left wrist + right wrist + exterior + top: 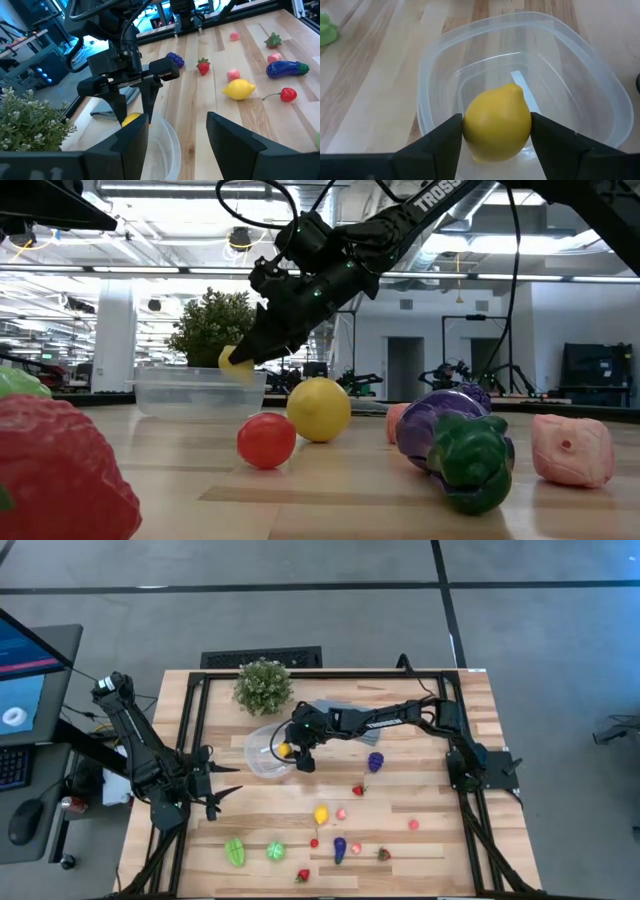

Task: Pick and placing Produce into tupperware
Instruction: Put the left lemon into the transparent bin, then put the blackberry into the transparent bin

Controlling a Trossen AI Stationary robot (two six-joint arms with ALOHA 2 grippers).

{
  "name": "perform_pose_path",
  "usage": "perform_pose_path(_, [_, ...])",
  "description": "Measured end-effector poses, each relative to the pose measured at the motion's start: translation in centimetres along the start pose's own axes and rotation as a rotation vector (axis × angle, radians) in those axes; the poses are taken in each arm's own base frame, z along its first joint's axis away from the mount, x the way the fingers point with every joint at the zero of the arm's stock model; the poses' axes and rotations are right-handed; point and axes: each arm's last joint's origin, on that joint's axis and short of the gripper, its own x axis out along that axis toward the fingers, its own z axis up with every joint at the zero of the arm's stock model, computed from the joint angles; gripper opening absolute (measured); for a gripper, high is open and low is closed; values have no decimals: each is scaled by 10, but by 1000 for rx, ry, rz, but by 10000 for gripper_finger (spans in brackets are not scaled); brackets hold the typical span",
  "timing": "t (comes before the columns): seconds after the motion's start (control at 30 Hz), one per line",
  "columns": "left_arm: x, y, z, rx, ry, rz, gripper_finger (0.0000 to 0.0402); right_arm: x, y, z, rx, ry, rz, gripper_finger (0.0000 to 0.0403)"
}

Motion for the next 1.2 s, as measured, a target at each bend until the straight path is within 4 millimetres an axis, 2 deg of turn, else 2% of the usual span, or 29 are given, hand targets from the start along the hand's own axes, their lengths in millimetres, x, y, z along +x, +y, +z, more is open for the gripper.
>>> perform_pose_path(0.2, [0,0,0,0,0,0,192,0,0,0,2,0,0,269])
perform_pose_path(0.57, [0,0,0,4,1,0,192,-4,7,4,-14,-3,32,271])
perform_pose_path(0.7, [0,0,0,7,1,0,192,-18,17,8,-22,65,56,272])
perform_pose_path(0.87, [0,0,0,10,1,-1,192,-37,31,4,6,226,89,272])
perform_pose_path(1.03, [0,0,0,10,1,0,192,-57,49,0,7,411,35,272])
perform_pose_path(1.2, [0,0,-1,21,4,2,192,-76,62,5,24,464,-5,272])
